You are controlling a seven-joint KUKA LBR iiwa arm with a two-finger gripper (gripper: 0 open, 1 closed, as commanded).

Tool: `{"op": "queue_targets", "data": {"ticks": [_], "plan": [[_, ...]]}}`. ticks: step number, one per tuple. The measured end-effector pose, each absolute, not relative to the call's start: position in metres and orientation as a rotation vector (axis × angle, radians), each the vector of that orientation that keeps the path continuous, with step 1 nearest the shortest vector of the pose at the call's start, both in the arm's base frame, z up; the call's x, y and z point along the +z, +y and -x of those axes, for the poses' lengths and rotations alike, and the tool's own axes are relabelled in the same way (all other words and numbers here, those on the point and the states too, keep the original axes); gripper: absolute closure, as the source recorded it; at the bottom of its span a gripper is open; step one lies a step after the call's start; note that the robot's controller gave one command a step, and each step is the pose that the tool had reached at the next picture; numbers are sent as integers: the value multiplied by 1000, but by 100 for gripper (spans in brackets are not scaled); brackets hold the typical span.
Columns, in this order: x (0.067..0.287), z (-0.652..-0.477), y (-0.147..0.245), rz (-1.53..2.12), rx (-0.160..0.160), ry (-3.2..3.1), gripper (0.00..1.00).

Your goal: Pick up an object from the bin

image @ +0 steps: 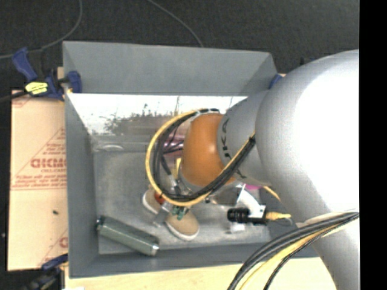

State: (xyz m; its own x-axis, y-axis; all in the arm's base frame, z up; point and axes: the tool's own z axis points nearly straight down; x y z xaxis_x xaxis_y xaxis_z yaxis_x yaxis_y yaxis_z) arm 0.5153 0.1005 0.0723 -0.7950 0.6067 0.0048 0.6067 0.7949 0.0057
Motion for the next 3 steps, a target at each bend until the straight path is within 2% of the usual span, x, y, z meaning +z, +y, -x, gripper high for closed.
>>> {"op": "queue_targets", "data": {"ticks": [3], "plan": [[83, -514, 99, 1002, -7, -2971, 100]]}}
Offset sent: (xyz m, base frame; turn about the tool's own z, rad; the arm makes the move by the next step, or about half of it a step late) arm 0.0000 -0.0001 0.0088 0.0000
